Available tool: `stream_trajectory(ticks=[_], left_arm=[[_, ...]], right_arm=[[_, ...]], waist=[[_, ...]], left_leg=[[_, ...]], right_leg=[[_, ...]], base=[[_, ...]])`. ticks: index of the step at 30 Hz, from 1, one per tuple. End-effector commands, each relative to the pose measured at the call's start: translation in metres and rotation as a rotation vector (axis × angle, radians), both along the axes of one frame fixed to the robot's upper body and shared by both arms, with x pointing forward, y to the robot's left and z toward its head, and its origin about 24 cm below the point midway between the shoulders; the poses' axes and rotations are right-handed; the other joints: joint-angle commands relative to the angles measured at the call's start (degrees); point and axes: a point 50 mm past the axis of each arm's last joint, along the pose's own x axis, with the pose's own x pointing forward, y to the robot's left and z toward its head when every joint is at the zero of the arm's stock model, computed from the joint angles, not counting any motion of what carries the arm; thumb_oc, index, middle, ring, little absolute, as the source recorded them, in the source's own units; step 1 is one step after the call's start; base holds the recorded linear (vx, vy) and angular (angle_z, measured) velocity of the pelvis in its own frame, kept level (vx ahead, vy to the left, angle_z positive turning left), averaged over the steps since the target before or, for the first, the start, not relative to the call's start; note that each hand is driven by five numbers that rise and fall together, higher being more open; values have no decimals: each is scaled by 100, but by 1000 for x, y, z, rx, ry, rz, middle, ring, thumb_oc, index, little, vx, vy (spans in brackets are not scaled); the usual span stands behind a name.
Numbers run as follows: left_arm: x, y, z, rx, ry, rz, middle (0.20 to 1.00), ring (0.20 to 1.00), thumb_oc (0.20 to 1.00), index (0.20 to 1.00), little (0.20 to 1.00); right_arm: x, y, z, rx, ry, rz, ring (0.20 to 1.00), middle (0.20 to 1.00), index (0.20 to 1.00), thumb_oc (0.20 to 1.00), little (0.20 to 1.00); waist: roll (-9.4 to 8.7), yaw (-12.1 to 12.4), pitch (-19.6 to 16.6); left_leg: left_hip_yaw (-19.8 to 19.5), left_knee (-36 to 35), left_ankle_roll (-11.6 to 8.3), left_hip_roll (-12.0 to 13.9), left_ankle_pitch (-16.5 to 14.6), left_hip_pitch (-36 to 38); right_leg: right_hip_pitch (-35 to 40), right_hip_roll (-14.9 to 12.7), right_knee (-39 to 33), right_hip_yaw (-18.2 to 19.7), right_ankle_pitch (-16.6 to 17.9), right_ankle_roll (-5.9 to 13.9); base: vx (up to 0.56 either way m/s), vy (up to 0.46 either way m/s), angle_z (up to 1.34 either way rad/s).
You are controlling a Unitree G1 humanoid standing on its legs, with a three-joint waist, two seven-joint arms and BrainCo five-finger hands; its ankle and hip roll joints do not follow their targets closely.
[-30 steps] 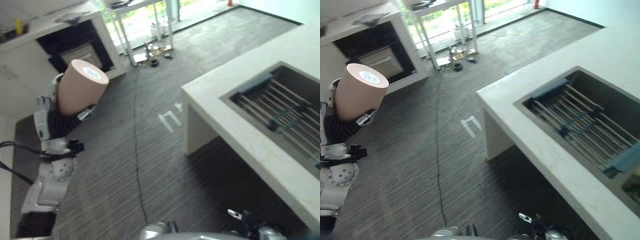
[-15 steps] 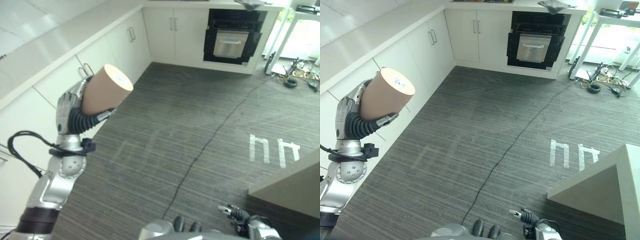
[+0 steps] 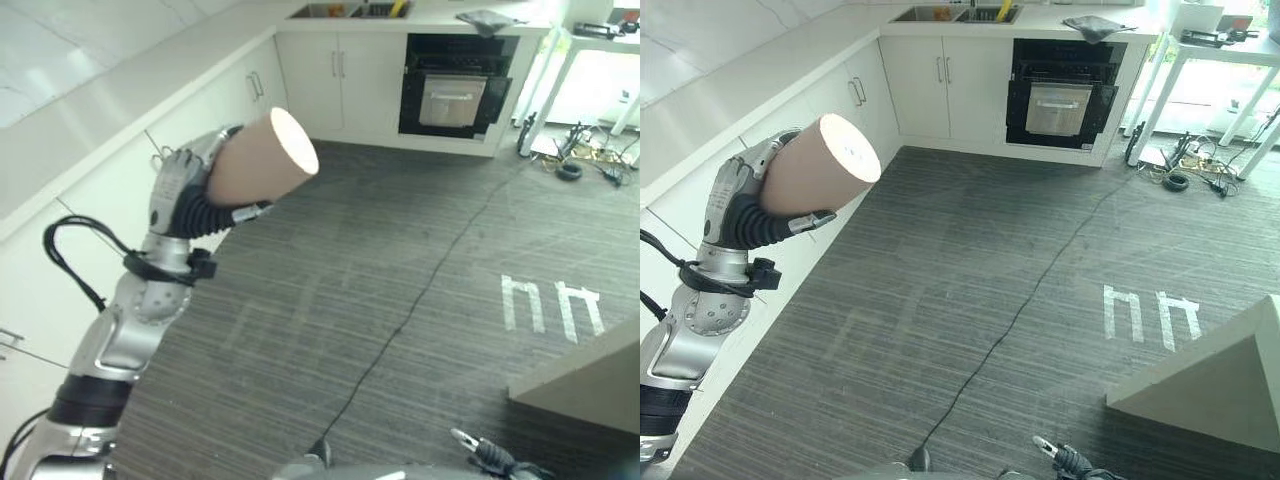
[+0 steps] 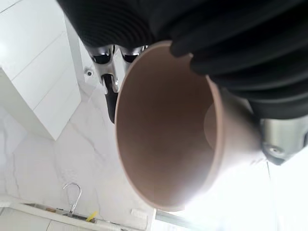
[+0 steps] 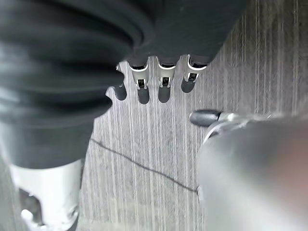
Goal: Place the dishes in the dishwasher.
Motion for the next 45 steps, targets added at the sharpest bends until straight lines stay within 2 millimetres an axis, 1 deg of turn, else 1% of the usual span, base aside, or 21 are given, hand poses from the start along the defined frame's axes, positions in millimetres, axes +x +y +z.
stream_trajectory(ticks=[1,8,9,16,18,19,20,21,22,25,27,29,31,33,35,36,38,39,42,43,45], left_arm=[[4,-3,22,28,-76,-38,200,200,200,200,200],[1,-7,22,59,-71,-75,200,200,200,200,200],[13,2,1,-50,-62,60,200,200,200,200,200],[16,4,-2,-108,-53,100,200,200,200,200,200],[14,12,-4,-129,-34,122,200,200,200,200,200],[14,10,-4,-132,-13,103,200,200,200,200,200],[16,7,-2,-120,-8,87,200,200,200,200,200],[17,8,-4,-129,6,99,200,200,200,200,200],[16,9,-5,-132,11,104,200,200,200,200,200],[15,13,-8,-139,17,116,200,200,200,200,200],[14,12,-10,-112,48,111,200,200,200,200,200],[17,7,-7,-75,59,76,200,200,200,200,200],[20,1,-2,-45,58,38,200,200,200,200,200],[22,-4,2,-5,65,7,200,200,200,200,200],[22,-2,5,-2,72,2,200,200,200,200,200],[22,-1,5,-5,71,3,200,200,200,200,200],[20,3,5,-3,55,13,200,200,200,200,200],[20,4,4,-4,42,24,200,200,200,200,200],[19,5,3,-5,29,20,200,200,200,200,200],[18,5,1,0,27,8,200,200,200,200,200],[17,1,-6,10,33,-11,200,200,200,200,200]], right_arm=[[19,1,5,2,-68,19,1000,1000,1000,1000,1000],[11,3,2,19,-50,17,1000,1000,1000,1000,1000],[30,0,17,141,-220,51,1000,1000,1000,1000,1000],[35,3,15,129,-213,28,1000,1000,1000,1000,1000],[40,-2,17,49,-190,100,1000,1000,1000,1000,1000],[29,-8,13,29,-125,79,1000,1000,1000,1000,1000],[20,-12,10,14,-102,76,1000,1000,1000,1000,1000],[19,-16,8,-16,-59,67,1000,1000,1000,1000,1000],[15,-20,8,-27,-31,44,1000,1000,1000,1000,1000],[-6,-29,5,-42,30,15,1000,1000,1000,1000,1000],[-19,-30,2,-40,66,-68,1000,1000,1000,1000,1000],[-33,-26,-2,-17,86,-136,1000,1000,1000,1000,1000],[-38,-23,-4,-32,79,-155,1000,1000,1000,1000,1000],[-41,-15,-6,-12,73,-198,1000,1000,1000,1000,1000],[-38,-10,-7,-5,64,-189,1000,1000,1000,1000,1000],[-35,-9,-7,-6,53,-186,1000,1000,1000,1000,1000],[-26,-11,-4,-11,19,-177,1000,1000,1000,1000,1000],[-19,-15,-1,-14,-5,-172,1000,1000,1000,1000,1000],[-17,-18,1,-12,-26,-177,1000,1000,1000,1000,1000],[-20,-18,0,-10,-26,-190,1000,1000,1000,1000,1000],[-27,-16,-2,-4,-15,-216,1000,1000,1000,1000,1000]], waist=[[84,-43,-131],[104,-113,-173],[-218,-318,-9],[-178,-312,-73],[-313,-253,-16],[-356,-250,121],[-272,-266,210],[-137,-140,266],[-105,-115,264],[-121,-237,260],[-168,-137,222],[-230,-110,134],[-271,-87,67],[-386,-34,11],[-336,9,-8],[-317,-23,20],[-189,-171,185],[-102,-283,313],[-116,-482,453],[-149,-549,507],[-161,-575,531]], left_leg=[[8,249,9,136,-455,142],[111,209,13,139,-481,221],[-98,1274,135,138,-991,-39],[-611,1214,-25,337,-755,-107],[-653,2170,63,299,-1018,-528],[-400,3487,3,495,-797,-1290],[-224,3288,-141,674,-359,-1555],[-390,1684,-266,614,550,-1568],[-377,1216,-312,692,843,-1630],[79,879,-379,831,745,-1560],[-153,1173,-198,562,345,-1659],[-168,1199,0,265,97,-1556],[-85,1190,213,-6,-90,-1522],[48,1210,493,-392,-346,-1505],[109,1004,667,-553,-454,-1251],[105,959,720,-606,-516,-1145],[17,926,696,-573,-434,-942],[-251,818,579,-534,-427,-626],[-401,702,567,-549,-642,-194],[-420,657,598,-581,-855,45],[-436,687,662,-591,-1090,279]], right_leg=[[-250,-215,386,-284,-167,417],[-192,-179,238,-181,-126,425],[-357,-23,720,453,-385,249],[-278,369,834,743,-638,-14],[-255,360,854,883,-659,-120],[-77,457,815,777,-687,-240],[16,627,734,706,-706,-291],[111,723,673,638,-692,-299],[126,702,654,544,-668,-288],[139,434,1089,204,-963,-176],[252,346,1623,379,-1409,-107],[338,253,2079,452,-1494,56],[310,102,2804,439,-1139,322],[162,-35,3604,400,-158,828],[-321,-254,4311,425,443,1016],[-543,-188,4273,456,411,1027],[-1025,149,3613,345,4,730],[-1181,192,2517,280,-127,515],[-1586,35,1234,476,479,631],[-1838,-143,835,553,925,801],[-1958,-243,723,510,1121,879]], base=[[21,-9,-7],[9,-9,-9],[-9,-51,-2],[78,-243,-10],[195,-294,-4],[343,-251,8],[570,8,23],[595,253,50],[680,401,-9],[589,445,-84],[632,525,-8],[468,379,-13],[383,392,2],[253,308,-11],[191,246,0],[232,206,15],[179,43,41],[213,-89,54],[300,-102,66],[372,-111,23],[446,-153,-7]])
